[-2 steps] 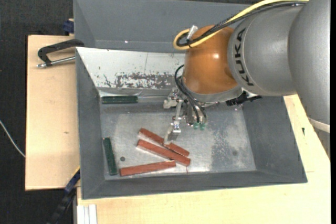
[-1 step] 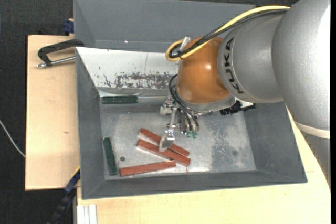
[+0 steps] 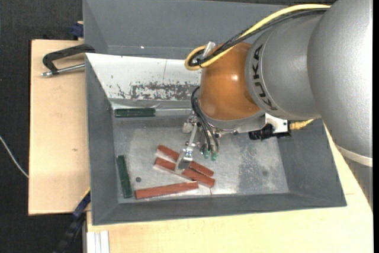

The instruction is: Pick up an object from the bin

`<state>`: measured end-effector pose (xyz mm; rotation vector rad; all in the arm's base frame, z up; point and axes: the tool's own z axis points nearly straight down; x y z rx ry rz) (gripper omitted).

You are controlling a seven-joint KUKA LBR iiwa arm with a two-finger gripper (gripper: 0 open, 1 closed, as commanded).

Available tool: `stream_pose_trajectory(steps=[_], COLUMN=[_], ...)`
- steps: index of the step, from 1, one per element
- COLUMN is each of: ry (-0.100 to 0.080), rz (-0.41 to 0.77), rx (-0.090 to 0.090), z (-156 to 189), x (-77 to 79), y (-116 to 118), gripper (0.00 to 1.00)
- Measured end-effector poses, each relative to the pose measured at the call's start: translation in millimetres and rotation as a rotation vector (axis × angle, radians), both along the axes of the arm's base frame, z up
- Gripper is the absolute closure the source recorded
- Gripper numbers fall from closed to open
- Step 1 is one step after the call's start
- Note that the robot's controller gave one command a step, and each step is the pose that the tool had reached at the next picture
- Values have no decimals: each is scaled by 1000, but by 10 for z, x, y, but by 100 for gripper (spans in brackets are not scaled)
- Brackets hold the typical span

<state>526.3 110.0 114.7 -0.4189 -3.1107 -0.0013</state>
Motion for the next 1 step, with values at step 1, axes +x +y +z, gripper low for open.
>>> stream_pose_trajectory(steps=[1], ry=[-2], rz=[168], rx=[0], z=[-396], x=[75], y=[105], gripper=[0])
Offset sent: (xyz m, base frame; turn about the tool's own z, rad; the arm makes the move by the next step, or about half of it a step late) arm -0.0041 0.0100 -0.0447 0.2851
